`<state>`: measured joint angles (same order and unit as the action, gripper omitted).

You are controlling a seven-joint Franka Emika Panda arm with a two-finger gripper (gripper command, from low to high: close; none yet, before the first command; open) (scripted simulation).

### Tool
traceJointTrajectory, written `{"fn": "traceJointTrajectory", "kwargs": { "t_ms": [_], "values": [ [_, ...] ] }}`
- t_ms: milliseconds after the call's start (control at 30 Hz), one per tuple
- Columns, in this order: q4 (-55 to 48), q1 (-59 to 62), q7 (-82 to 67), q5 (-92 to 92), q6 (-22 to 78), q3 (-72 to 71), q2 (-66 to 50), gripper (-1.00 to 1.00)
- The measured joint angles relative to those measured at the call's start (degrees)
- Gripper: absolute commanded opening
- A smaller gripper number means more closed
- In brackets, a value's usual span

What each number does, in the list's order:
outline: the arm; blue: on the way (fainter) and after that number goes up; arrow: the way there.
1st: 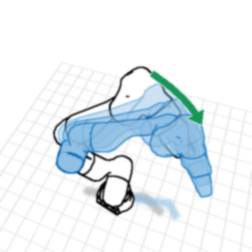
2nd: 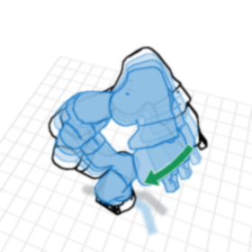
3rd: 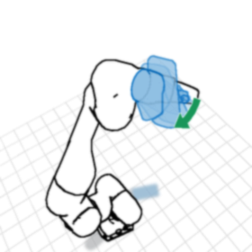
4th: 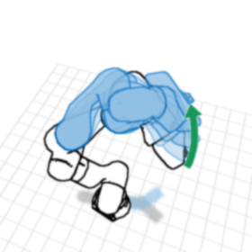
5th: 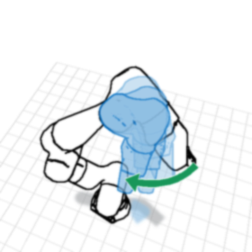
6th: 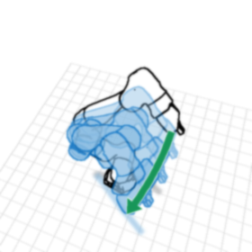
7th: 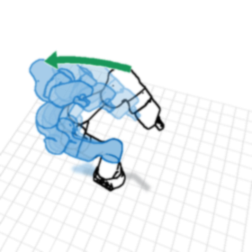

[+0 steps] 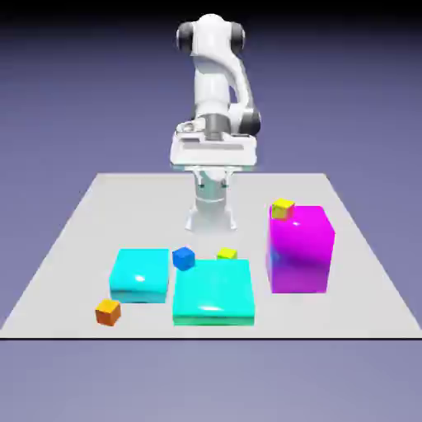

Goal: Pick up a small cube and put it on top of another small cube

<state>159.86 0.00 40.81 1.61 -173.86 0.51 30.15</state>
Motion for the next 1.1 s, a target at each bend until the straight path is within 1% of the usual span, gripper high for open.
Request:
{"fn": "traceJointTrajectory", "kwargs": {
  "t_ms": [833,900,1067,1100],
  "values": [
    [-23.7,14.2,-34.2,33.3,3.1,10.7,-51.9,0.00],
    [-23.9,14.3,-34.3,33.5,3.1,10.7,-52.2,0.00],
    [-29.5,22.2,-39.4,38.0,-2.8,1.7,-62.5,0.00],
    [-30.3,23.2,-40.0,38.6,-3.6,0.5,-63.9,-1.00]
  ]
}}
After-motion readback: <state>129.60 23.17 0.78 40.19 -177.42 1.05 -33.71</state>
